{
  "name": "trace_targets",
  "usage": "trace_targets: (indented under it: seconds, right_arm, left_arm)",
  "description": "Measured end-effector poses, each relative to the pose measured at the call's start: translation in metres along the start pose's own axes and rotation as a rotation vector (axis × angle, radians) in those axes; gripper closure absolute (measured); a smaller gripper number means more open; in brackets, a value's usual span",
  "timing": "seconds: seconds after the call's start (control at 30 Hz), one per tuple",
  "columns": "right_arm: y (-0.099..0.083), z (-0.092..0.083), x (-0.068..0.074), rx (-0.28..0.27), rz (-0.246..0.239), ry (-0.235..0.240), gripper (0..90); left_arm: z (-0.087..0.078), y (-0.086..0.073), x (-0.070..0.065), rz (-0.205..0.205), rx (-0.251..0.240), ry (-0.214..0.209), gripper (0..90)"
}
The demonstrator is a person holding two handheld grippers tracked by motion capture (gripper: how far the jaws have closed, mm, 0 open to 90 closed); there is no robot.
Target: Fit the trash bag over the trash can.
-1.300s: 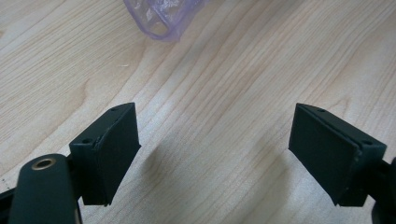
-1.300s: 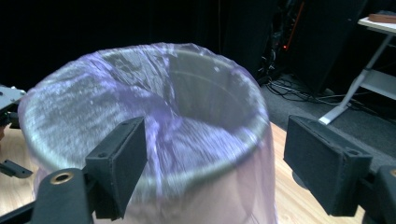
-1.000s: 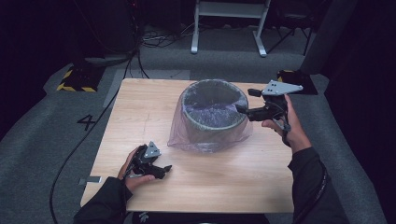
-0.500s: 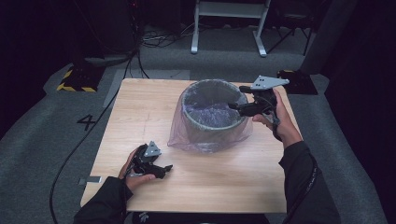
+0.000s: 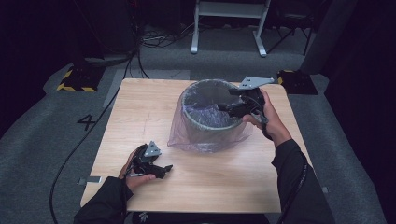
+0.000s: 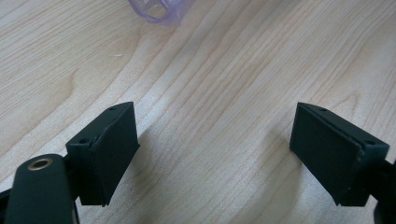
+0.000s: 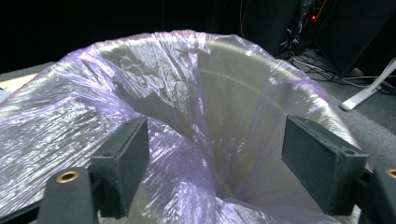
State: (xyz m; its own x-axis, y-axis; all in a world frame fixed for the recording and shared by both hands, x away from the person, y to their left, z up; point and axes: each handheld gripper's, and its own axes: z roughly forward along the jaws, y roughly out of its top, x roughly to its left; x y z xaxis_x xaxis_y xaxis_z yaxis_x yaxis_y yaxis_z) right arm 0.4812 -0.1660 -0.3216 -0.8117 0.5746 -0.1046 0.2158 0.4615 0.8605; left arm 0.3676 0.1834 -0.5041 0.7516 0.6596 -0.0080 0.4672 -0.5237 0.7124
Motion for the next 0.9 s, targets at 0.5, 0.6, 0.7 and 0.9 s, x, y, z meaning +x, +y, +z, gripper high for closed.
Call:
trace_targets:
  seconds: [0.5,0.6,0.7,0.9]
  right_arm:
    - [0.002,0.015,0.005,0.112,-0.039,0.067,24.7]
    - [0.002,0.015,0.003,0.135,-0.041,0.058,24.8]
    - [0.002,0.016,0.003,0.144,-0.04,0.062,24.9]
    - [0.0,0.019,0.003,0.169,-0.031,0.062,24.7]
  left_arm:
    - [0.0,0.0,0.0,0.003,0.0,-0.006,14.4]
    - [0.0,0.0,0.0,0.003,0.0,-0.007,14.4]
    - [0.0,0.0,0.0,0.003,0.0,-0.007,14.4]
    - [0.0,0.0,0.0,0.003,0.0,-0.007,14.4]
